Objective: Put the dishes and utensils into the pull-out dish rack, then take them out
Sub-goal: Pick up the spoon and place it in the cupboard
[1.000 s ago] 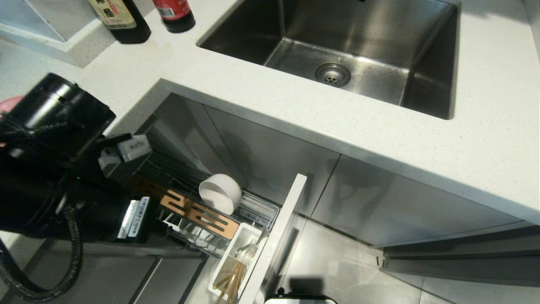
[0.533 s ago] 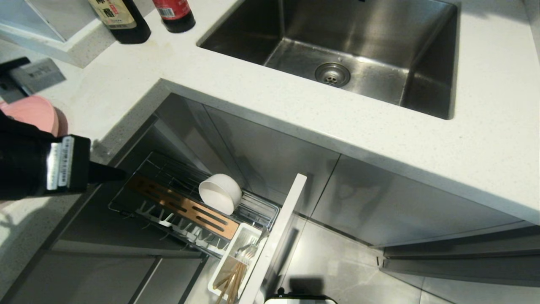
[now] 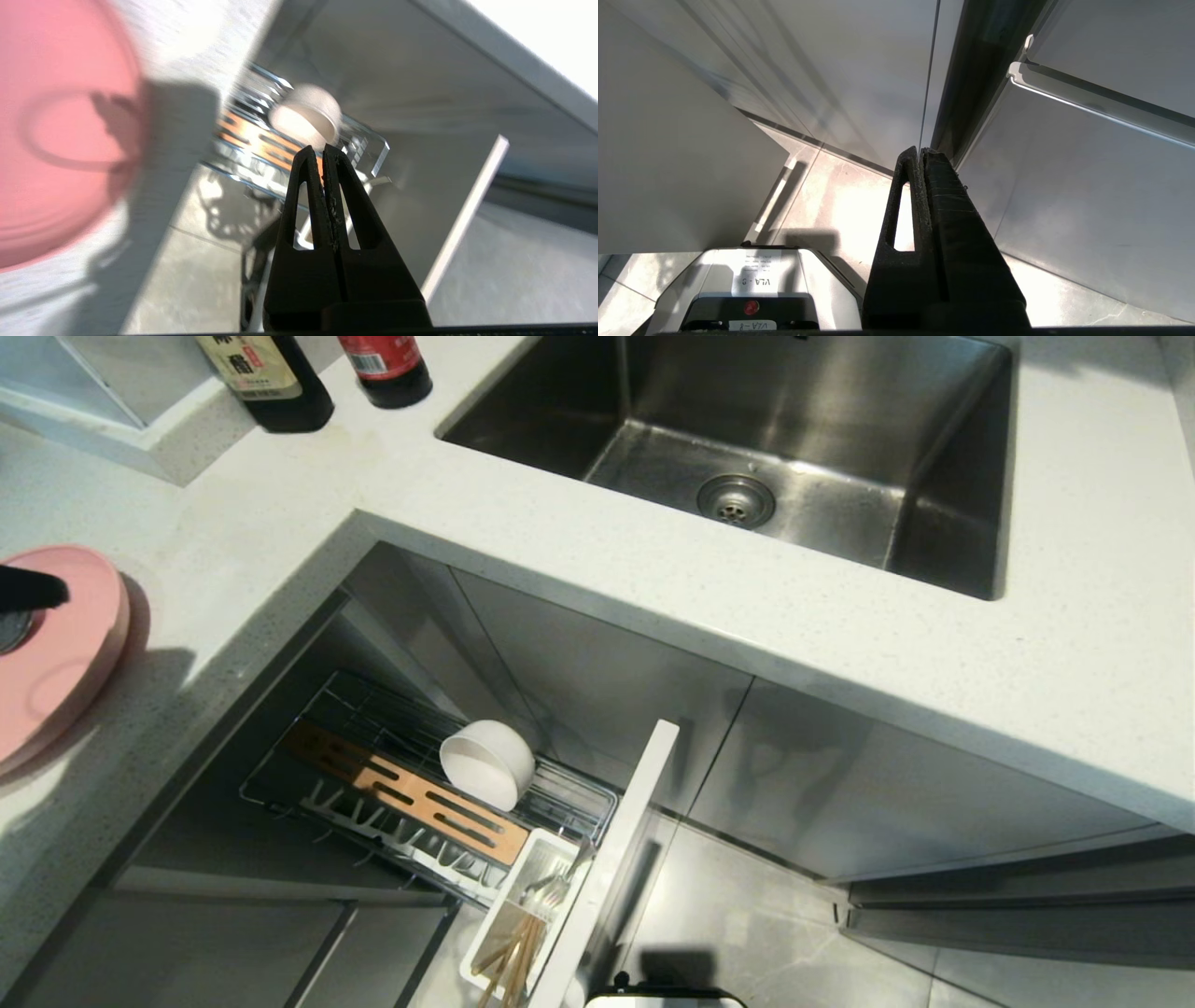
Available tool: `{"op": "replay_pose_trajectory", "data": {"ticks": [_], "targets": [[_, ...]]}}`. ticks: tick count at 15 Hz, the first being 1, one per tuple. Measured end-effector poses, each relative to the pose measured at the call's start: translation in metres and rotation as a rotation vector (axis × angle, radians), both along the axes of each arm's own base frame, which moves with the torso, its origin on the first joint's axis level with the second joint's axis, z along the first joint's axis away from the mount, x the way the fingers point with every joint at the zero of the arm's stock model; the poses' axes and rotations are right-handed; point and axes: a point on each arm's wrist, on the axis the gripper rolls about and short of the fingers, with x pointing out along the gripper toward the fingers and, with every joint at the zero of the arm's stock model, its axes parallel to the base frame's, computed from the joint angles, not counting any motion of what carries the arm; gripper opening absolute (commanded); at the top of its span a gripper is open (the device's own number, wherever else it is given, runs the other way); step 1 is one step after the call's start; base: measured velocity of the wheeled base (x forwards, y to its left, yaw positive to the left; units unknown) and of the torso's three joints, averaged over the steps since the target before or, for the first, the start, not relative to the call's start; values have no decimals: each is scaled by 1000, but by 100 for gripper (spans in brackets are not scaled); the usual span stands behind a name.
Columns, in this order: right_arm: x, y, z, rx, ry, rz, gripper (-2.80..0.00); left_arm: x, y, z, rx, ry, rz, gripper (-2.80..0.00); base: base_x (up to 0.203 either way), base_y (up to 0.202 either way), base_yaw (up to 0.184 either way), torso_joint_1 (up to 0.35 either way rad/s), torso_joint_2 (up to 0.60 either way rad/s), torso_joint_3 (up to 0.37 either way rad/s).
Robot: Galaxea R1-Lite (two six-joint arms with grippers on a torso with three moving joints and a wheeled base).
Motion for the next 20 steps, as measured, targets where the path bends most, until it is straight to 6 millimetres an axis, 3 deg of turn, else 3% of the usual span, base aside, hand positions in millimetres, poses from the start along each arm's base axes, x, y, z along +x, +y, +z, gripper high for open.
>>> {"op": "replay_pose_trajectory", "data": {"ticks": [10,20], "targets": [[0,0,0,0,0,0,-280,-52,33,17,14,-172,374,-280,0,0,0,0,0,0],[0,0,0,0,0,0,-280,-64,36,19,38,-198,626,-280,0,0,0,0,0,0]]}}
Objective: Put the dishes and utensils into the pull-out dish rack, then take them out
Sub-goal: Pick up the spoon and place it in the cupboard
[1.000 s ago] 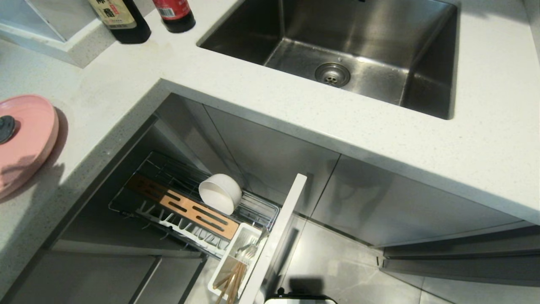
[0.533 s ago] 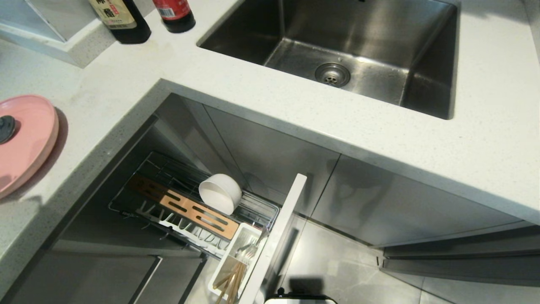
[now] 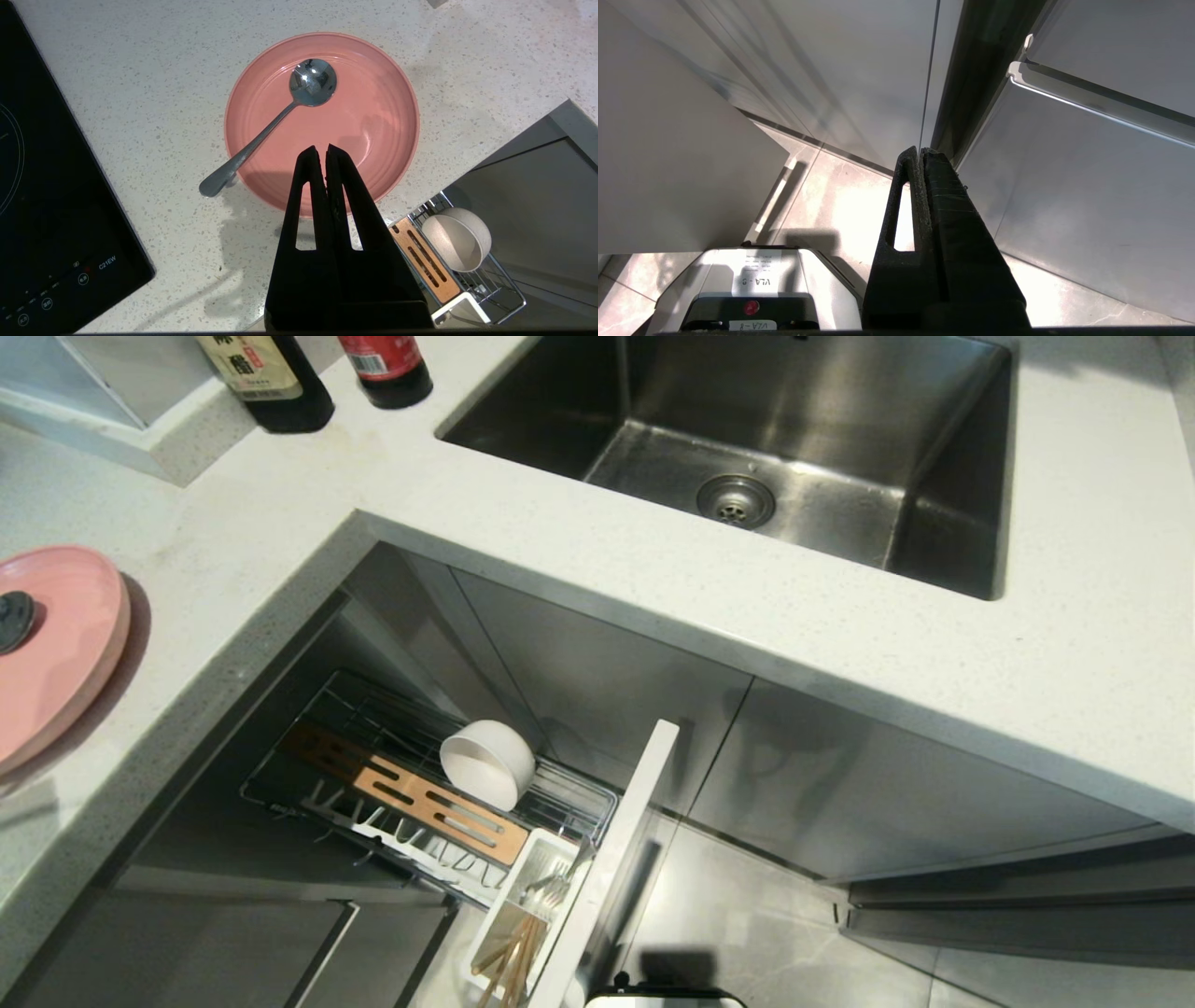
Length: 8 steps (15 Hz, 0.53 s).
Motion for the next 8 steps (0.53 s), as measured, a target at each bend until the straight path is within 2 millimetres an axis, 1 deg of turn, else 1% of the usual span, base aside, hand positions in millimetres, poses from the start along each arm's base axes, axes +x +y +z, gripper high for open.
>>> {"op": "replay_pose_trajectory", "data": {"ticks": [4,8], "targets": [[0,0,0,0,0,0,-280,1,1,0,14,12,40,-280,0,0,0,0,0,0],[0,0,0,0,0,0,-280,7,4,1,66,63,66,-280,0,0,0,0,0,0]]}}
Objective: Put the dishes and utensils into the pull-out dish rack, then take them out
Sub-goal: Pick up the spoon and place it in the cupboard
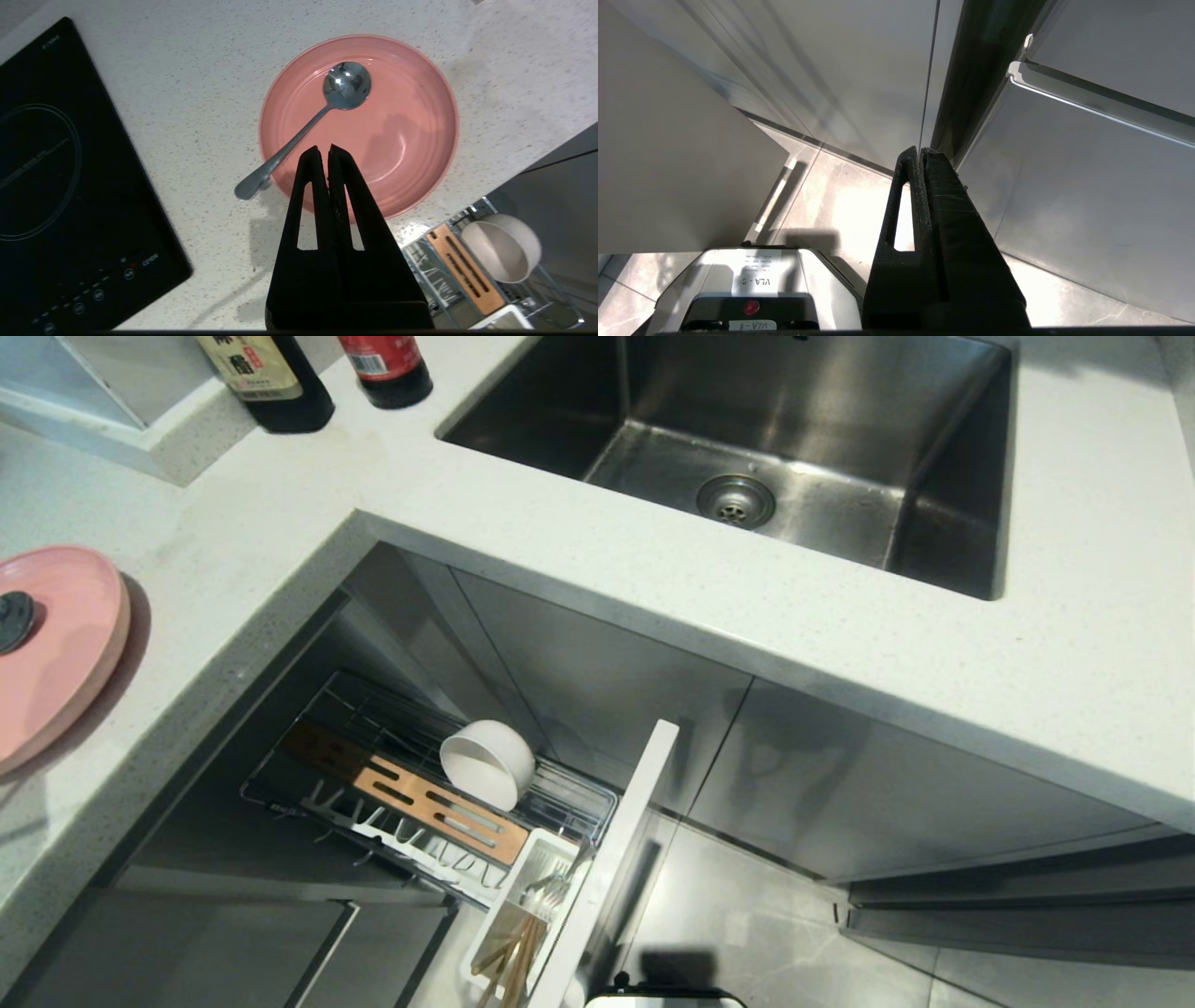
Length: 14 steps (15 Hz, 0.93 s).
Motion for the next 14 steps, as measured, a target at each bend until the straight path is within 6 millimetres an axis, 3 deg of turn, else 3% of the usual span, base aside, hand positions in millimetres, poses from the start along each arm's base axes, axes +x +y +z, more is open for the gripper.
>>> {"op": "replay_pose_trajectory", "data": {"ticks": [6,14], "targets": [[0,0,0,0,0,-1,-280,9,10,-1,67,117,51,-280,0,0,0,0,0,0],[0,0,0,0,0,0,-280,20,26,-1,-105,346,12,-280,0,0,0,0,0,0]]}}
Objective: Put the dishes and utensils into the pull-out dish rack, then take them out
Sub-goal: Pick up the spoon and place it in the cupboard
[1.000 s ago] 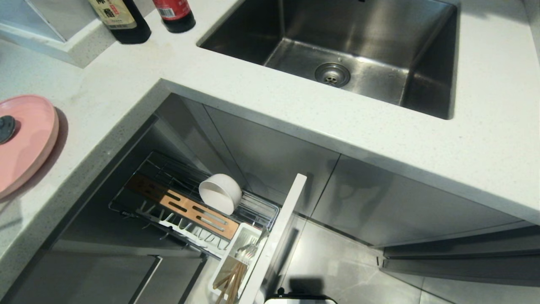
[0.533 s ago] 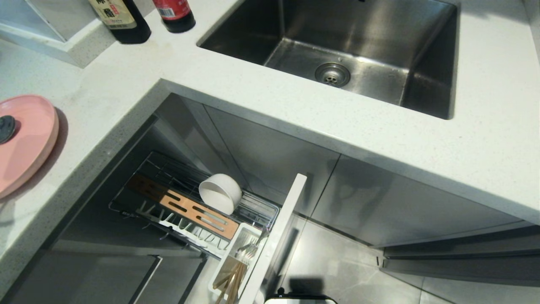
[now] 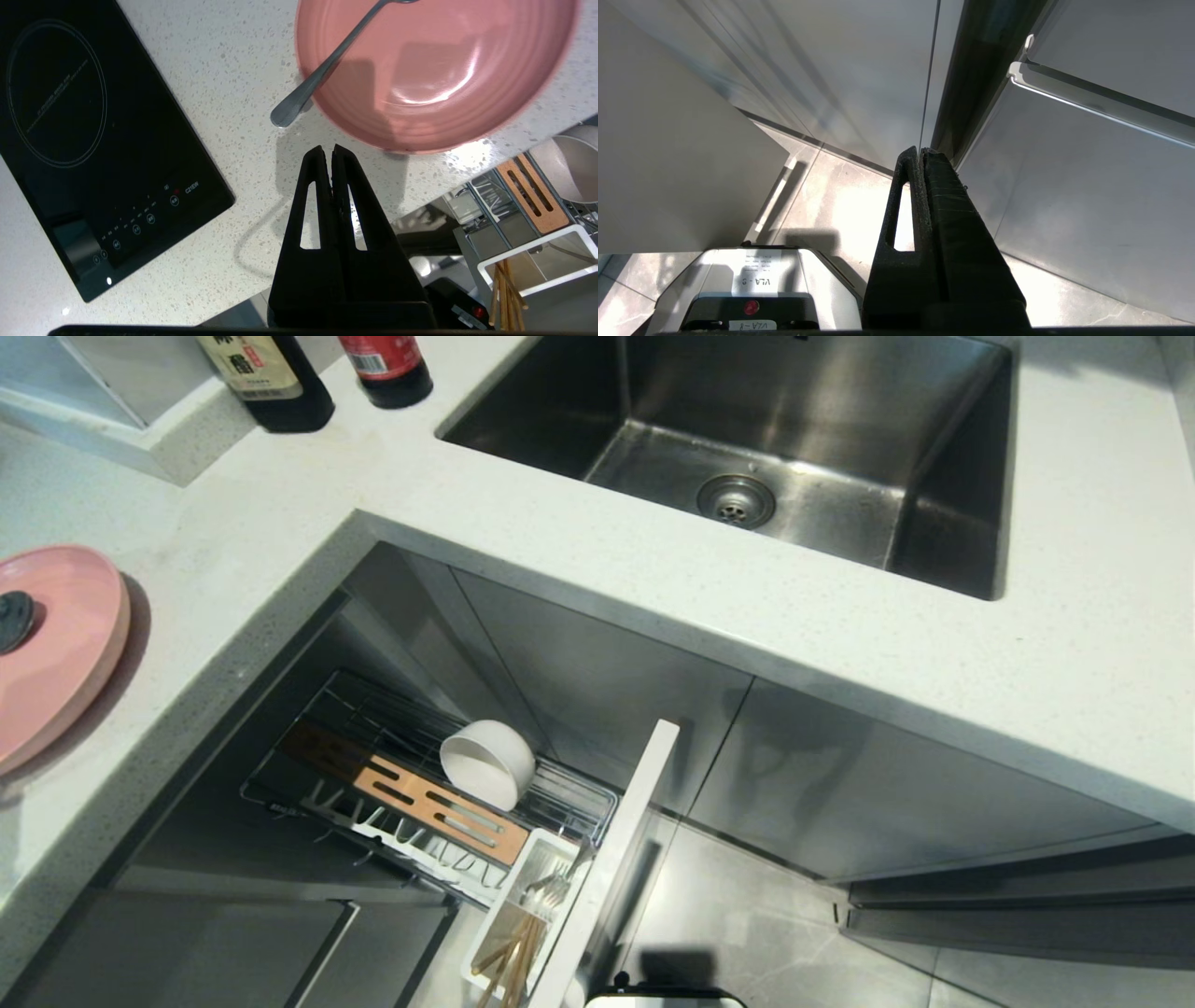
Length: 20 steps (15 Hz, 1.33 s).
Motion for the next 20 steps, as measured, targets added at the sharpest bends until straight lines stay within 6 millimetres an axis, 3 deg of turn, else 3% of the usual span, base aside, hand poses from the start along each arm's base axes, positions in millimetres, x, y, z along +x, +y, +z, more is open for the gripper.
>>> {"op": "replay_pose_trajectory", "data": {"ticks": [10,17,18,20], "targets": [[0,0,0,0,0,0,-280,28,55,-12,-81,141,-70,-280,0,0,0,0,0,0],[0,0,0,0,0,0,-280,50,81,-24,-159,150,-189,-280,0,0,0,0,0,0],[0,0,0,0,0,0,-280,52,84,-26,-167,159,-194,0,0,0,0,0,0,0],[0,0,0,0,0,0,-280,57,91,-30,-186,169,-195,0,0,0,0,0,0,0]]}}
